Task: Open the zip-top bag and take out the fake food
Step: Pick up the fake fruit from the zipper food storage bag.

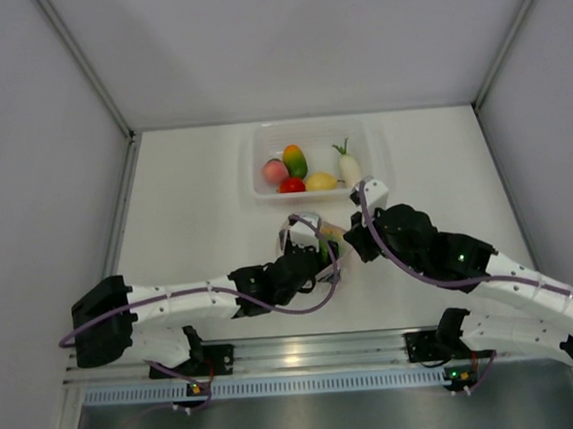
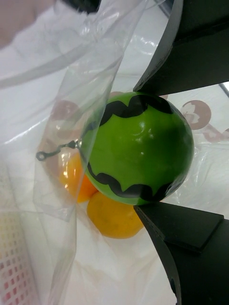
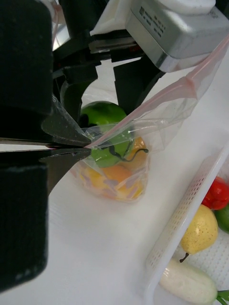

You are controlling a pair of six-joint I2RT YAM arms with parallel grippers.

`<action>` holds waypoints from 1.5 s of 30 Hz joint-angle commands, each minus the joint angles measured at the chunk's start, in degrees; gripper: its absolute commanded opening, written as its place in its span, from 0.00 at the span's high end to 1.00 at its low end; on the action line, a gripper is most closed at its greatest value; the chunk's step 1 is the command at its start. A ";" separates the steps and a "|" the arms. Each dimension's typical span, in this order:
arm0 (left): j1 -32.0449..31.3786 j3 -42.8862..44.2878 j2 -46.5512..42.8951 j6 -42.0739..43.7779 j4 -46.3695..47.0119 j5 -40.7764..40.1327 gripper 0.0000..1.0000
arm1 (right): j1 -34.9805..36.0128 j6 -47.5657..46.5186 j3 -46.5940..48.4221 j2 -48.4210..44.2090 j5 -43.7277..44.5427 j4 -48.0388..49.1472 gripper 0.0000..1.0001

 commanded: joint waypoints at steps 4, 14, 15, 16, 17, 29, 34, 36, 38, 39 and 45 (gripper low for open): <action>0.45 1.96 -4.62 -4.20 1.99 5.50 1.00 | 0.34 0.63 -1.36 2.27 7.91 -0.01 1.00; 0.45 -1.56 -7.51 -4.82 3.13 7.88 1.00 | 0.25 0.11 -0.04 5.35 13.45 -1.42 1.00; 0.45 -2.78 -8.48 -4.91 3.57 7.70 1.00 | 0.25 0.19 -0.04 5.26 13.45 -1.59 1.00; 0.53 -3.23 -8.92 -4.65 4.27 7.52 1.00 | 0.25 0.28 -0.04 5.09 13.45 -1.77 1.00; 0.54 -3.84 -9.27 -4.30 6.02 8.39 1.00 | 0.25 0.63 -0.04 5.26 13.63 -2.29 1.00; 0.45 -7.36 -6.82 6.60 20.09 33.62 1.00 | 0.25 -0.16 1.54 0.61 9.58 2.54 1.00; 0.45 -7.89 -7.17 7.74 21.24 35.12 1.00 | 0.34 -0.69 4.44 1.75 10.20 1.48 1.00; 0.45 -8.24 -7.78 7.92 21.24 34.50 1.00 | 0.25 -0.77 4.09 2.10 10.29 1.31 1.00; 0.45 -8.68 -9.09 8.27 21.42 30.56 1.00 | 0.25 -0.69 3.48 2.19 10.29 1.04 1.00; 0.45 -8.86 -9.36 8.71 21.33 30.03 1.00 | 0.25 -0.69 2.60 2.19 10.03 1.04 1.00; 0.45 -8.42 -8.75 15.64 21.33 37.31 1.00 | 0.34 -1.21 4.70 6.05 7.83 -3.52 1.00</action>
